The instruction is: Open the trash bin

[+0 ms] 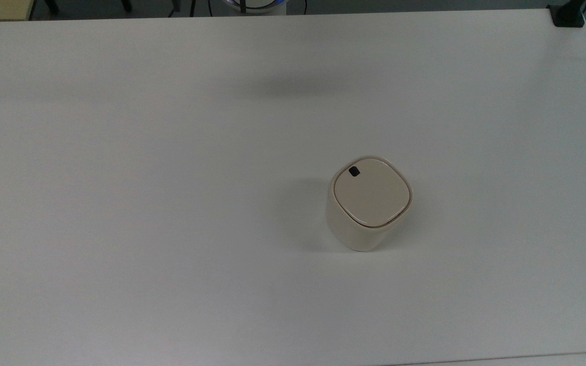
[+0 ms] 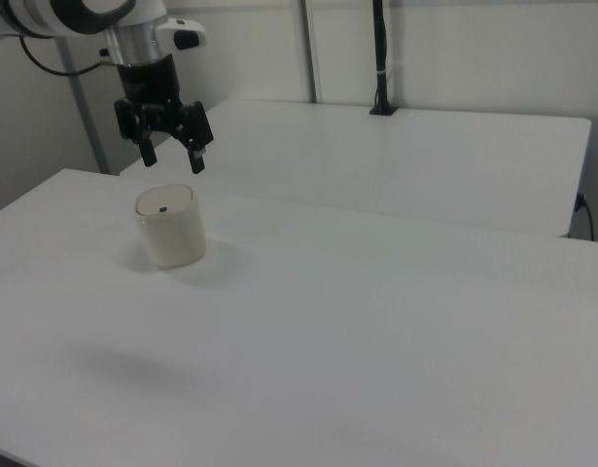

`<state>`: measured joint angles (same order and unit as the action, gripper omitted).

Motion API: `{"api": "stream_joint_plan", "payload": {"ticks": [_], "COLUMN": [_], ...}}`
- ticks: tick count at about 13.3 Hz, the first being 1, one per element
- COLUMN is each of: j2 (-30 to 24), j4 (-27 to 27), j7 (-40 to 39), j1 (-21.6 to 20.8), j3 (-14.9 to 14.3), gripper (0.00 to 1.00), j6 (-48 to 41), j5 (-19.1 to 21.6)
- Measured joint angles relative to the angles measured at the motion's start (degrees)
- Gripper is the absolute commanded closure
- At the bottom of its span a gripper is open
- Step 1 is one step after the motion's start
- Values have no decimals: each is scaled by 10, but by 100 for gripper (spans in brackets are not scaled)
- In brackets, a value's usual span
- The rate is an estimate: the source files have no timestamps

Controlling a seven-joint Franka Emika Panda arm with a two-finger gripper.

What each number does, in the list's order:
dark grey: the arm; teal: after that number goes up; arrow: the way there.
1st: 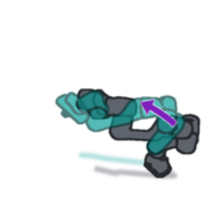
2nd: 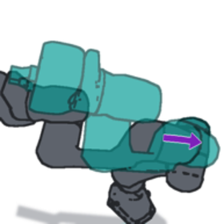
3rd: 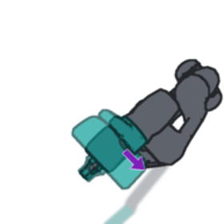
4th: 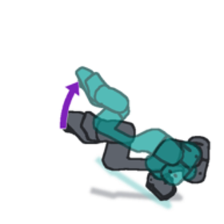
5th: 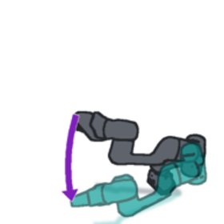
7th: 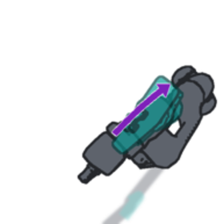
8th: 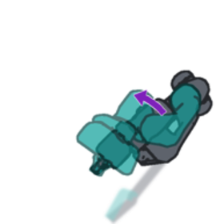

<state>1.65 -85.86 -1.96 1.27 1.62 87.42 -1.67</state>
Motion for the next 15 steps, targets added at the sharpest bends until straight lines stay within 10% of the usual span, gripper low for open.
{"api": "stream_joint_plan", "payload": {"ticks": [10,15], "j2": [0,0], "j4": [0,0], "j7": [1,-5], "j1": [1,1], "j3": [-9,-9], "gripper": [1,74], "j6": [-2,-2], "j5": [0,0]}}
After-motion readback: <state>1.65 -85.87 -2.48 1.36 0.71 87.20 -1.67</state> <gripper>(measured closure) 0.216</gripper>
